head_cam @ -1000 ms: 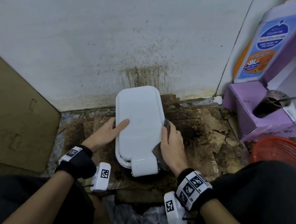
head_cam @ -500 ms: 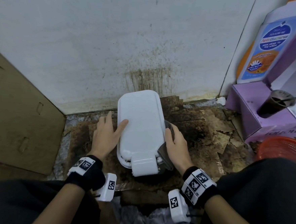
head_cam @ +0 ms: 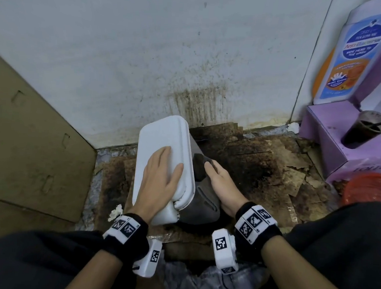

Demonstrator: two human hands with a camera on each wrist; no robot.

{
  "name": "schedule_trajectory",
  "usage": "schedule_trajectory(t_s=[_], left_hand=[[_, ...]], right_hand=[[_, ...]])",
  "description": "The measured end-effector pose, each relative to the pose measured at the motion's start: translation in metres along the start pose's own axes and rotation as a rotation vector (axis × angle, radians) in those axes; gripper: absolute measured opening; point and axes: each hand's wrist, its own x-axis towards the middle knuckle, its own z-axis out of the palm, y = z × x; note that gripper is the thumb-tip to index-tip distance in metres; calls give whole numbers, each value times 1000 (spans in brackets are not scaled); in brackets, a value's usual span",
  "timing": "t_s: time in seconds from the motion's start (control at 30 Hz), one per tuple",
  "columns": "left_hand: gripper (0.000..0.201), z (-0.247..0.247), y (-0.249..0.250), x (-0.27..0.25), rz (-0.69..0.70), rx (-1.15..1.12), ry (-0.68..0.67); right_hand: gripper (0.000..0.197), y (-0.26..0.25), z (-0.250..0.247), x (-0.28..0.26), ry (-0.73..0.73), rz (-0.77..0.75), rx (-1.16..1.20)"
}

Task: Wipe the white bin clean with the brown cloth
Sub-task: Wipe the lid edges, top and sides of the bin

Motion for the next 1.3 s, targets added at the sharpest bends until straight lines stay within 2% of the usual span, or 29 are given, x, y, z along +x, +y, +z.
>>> schedule_trajectory(t_s=[0.1, 0.17, 0.3, 0.47, 0.67, 0.9, 1.0, 1.17, 1.3], left_hand=[[67, -5, -10, -1, -49, -24, 26], [68, -8, -16, -2, -63, -33, 25], [76, -12, -21, -1, -106, -131, 20], [70, -11, -21, 5, -147, -152, 55], [74, -9, -31, 6, -188, -95, 107], [72, -11, -43, 5, -244, -99, 60], [71, -13, -46, 5, -248, -85, 53], [70, -15, -42, 6, -242, -96, 37], [71, -16, -44, 6, -244, -92, 37]], right_hand=[[36, 8, 5, 4, 20, 95, 173], [37, 16, 7, 6, 98, 123, 260], [39, 39, 14, 2, 292, 12, 97], [41, 49, 48, -4, 184, -237, -140], [47, 64, 76, -1, 12, -325, -345], [50, 81, 77, 15, -17, -419, -489], [50, 102, 56, 34, -10, -342, -502], [51, 139, 8, 66, 76, -20, -487], [50, 140, 12, 70, 97, 25, -491]])
